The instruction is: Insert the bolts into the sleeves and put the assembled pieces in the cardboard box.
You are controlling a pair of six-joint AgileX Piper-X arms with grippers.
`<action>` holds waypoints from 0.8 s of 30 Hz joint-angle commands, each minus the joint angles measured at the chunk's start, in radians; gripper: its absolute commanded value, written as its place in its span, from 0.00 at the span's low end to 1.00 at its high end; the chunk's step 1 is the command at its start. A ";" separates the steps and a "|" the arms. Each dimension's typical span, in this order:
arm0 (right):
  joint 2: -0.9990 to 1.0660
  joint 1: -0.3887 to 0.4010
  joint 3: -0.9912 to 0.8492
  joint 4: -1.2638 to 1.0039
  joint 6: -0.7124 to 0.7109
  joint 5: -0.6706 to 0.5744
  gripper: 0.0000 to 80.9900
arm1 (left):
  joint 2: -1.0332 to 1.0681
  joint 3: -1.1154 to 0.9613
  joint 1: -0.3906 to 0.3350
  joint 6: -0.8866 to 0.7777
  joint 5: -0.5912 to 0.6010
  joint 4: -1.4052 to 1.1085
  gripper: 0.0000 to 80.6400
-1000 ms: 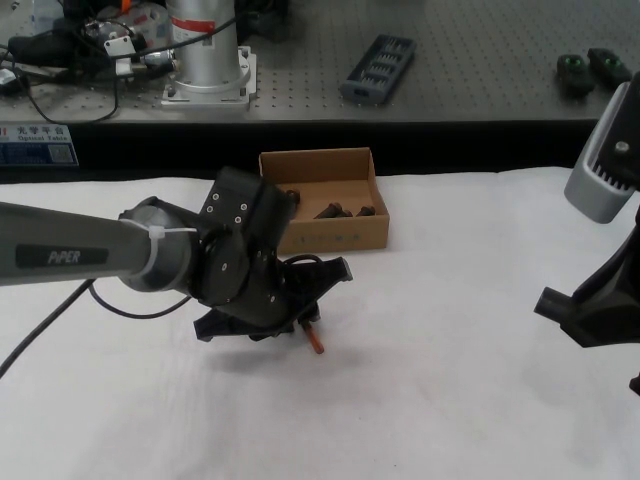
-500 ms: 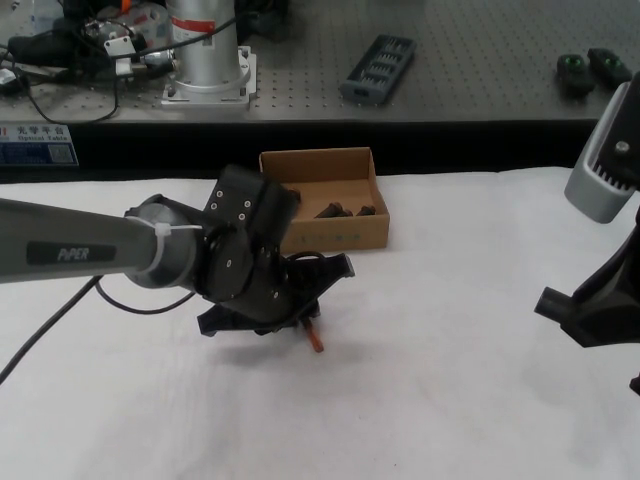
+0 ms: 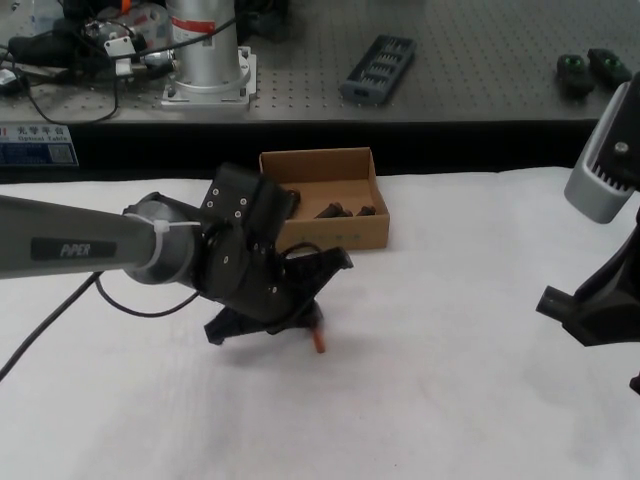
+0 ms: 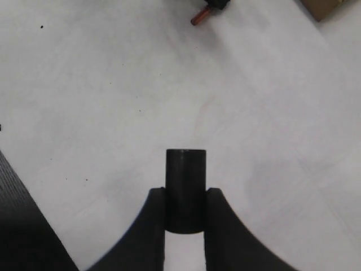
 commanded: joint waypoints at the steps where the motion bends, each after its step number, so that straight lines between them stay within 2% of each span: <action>1: -0.010 -0.006 -0.004 0.000 -0.002 -0.006 0.03 | 0.008 0.008 -0.008 -0.038 0.126 0.003 0.01; 5: -0.010 -0.006 -0.007 0.000 -0.002 0.067 0.03 | -0.057 0.008 0.001 0.035 0.165 0.017 0.01; 9: -0.010 -0.006 -0.007 0.000 -0.012 0.066 0.03 | -0.141 0.008 0.016 0.116 0.142 0.071 0.01; 16: -0.010 -0.006 -0.001 -0.027 -0.009 -0.067 0.03 | -0.312 0.075 0.062 0.188 0.142 0.075 0.01; 21: 0.017 -0.006 -0.001 -0.125 0.072 -0.102 0.03 | -0.480 0.258 0.102 0.188 0.170 0.046 0.01; 24: 0.054 -0.006 -0.001 -0.185 0.131 -0.200 0.03 | -0.590 0.383 0.131 0.146 0.221 -0.084 0.01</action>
